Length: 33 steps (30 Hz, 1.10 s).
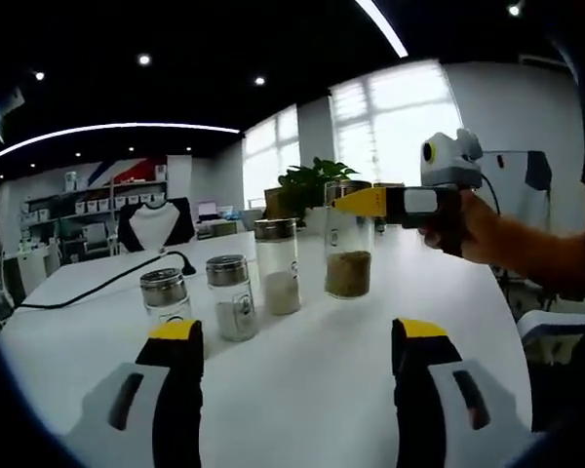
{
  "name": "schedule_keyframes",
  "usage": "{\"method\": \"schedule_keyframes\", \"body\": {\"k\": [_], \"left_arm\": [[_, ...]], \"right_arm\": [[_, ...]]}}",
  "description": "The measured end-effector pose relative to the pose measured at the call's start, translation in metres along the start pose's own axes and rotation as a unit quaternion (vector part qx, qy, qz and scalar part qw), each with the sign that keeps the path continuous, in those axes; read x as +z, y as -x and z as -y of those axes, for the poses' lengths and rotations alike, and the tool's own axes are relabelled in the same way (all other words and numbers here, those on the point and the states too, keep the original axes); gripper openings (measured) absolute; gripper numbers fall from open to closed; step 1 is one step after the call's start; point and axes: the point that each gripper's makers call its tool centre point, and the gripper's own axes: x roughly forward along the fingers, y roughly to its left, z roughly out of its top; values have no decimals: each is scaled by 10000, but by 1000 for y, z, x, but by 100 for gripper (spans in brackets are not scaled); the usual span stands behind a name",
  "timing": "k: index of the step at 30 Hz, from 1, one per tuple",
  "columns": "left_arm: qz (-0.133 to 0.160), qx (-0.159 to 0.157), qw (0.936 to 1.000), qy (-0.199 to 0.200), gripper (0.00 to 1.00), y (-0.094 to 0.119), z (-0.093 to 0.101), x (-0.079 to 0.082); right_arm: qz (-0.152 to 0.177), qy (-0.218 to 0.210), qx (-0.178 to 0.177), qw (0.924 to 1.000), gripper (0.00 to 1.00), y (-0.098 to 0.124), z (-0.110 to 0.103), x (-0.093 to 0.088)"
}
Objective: Rotate the seasoning bottle until the label or dispensing opening points toward the visible target arrow and the bottle remains upright within the marked orientation range
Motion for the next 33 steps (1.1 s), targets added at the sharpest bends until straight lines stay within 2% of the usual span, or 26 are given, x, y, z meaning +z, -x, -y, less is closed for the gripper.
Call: {"method": "schedule_keyframes", "body": {"k": [2, 4, 8, 10, 13, 15, 19, 23, 26, 28, 31, 33], "left_arm": [[16, 6, 10000, -20, 69, 0, 2, 0], [15, -7, 10000, 65, 71, 0, 2, 0], [11, -166, 9998, 81, 70, 0, 8, -2], [-33, -244, 9997, 29, 70, -1, 12, -4], [-53, -463, 9989, 10, 67, 0, 20, -7], [-91, -560, 9984, -29, 66, 0, 25, -9], [-105, -670, 9976, -134, 63, 2, 30, -11], [-94, -873, 9960, -190, 52, 5, 36, -11], [-41, -953, 9953, -162, 50, 6, 38, -8], [-12, -1082, 9939, -225, 47, 6, 42, -7], [82, -1344, 9909, -72, 43, 8, 52, -3], [117, -1351, 9907, -86, 43, 9, 53, -2]], "right_arm": [[-31, 15, 154, 9999, 37, -2, -12, -3], [-86, 96, 337, 9994, 37, -5, -25, -5], [-118, 52, 721, 9973, 37, -7, -44, -7], [-173, 98, 1054, 9942, 37, -7, -59, -8], [-190, 80, 1365, 9904, 37, -5, -74, -8], [-149, 20, 1490, 9887, 37, -5, -80, -6], [-122, 186, 1673, 9856, 37, -3, -91, -5], [-246, 133, 1996, 9795, 37, 0, -104, -11], [-301, 227, 2137, 9762, 37, 1, -112, -14], [-320, 276, 2227, 9740, 37, 2, -116, -15], [-277, 199, 2499, 9677, 37, 6, -126, -13], [-237, 235, 2535, 9668, 37, 7, -127, -12]]}}
